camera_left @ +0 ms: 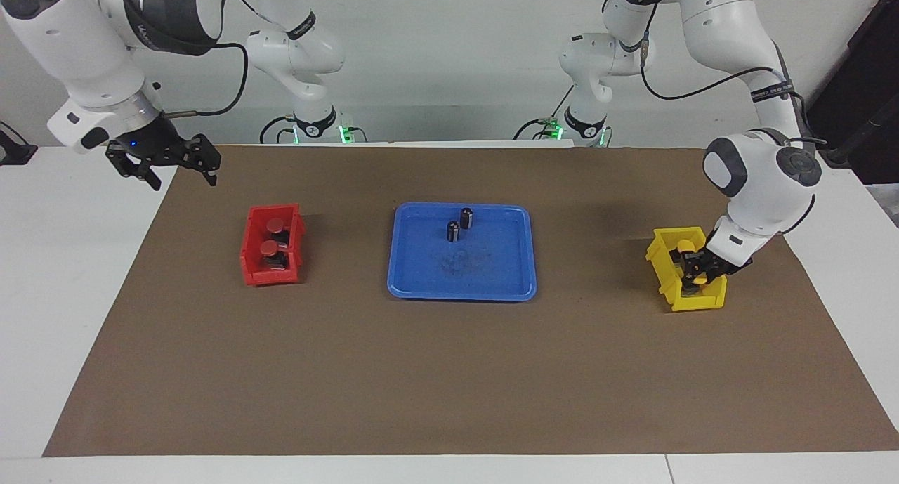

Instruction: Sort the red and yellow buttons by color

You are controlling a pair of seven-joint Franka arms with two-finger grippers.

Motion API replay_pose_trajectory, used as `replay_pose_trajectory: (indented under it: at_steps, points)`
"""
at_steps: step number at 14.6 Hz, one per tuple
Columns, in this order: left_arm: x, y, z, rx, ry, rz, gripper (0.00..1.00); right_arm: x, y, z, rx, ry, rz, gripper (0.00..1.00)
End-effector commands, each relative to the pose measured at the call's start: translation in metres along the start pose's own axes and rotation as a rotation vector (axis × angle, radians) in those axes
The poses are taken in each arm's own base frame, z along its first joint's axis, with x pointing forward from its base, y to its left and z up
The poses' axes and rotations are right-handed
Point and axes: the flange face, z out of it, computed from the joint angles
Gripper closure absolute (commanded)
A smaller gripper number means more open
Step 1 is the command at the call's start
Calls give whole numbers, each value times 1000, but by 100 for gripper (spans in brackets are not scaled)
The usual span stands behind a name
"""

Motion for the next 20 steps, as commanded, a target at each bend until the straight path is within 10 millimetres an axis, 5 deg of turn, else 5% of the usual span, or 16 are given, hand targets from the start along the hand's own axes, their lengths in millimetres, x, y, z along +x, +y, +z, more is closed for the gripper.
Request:
replay_pose_trajectory:
  at_steps: [1, 8, 10, 11, 16, 20]
  points:
    - [-2, -2, -4, 14, 7, 7, 53, -2, -3, -7, -2, 0, 34, 0]
    - [10, -1, -29, 10, -17, 11, 25, -4, -10, -14, 0, 15, 23, 0]
    - [11, 0, -36, 9, -17, 14, 0, -4, -13, -13, 1, 12, 16, 0]
    - [11, 4, -44, 0, -20, 8, 0, -5, -15, -12, 2, 8, 14, 0]
    - [22, 52, -156, -16, -131, 12, 0, -7, -11, -12, 7, -1, 65, 0]
    - [-24, 58, -242, -34, -79, -16, 0, -6, -12, -12, 5, 5, 62, 0]
